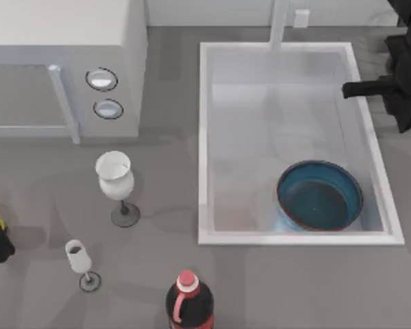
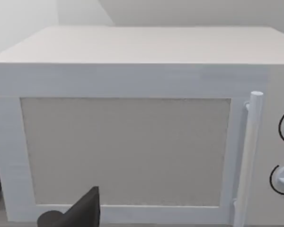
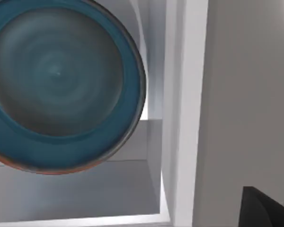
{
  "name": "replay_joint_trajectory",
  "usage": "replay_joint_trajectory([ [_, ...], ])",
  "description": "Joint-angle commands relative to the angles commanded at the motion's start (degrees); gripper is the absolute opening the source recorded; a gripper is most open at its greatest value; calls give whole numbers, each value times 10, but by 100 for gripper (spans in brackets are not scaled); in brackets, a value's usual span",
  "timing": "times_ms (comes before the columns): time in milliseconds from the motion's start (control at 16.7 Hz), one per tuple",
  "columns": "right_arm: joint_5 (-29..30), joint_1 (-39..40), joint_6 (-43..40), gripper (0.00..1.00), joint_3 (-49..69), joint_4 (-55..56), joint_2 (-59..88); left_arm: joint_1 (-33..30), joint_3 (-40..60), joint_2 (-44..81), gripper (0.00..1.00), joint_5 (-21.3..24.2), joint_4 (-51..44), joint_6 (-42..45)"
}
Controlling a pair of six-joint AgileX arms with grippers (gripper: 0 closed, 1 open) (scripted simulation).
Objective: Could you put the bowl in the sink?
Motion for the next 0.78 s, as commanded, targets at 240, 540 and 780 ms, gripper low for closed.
replay_joint_trajectory([
  [240,0,0,-2,0,46,-49,-18,0,0,0,100,0,0,0],
  [540,-1,4,-2,0,42,-47,-18,0,0,0,100,0,0,0],
  [780,-23,73,-7,0,-8,-40,-42,0,0,0,100,0,0,0],
])
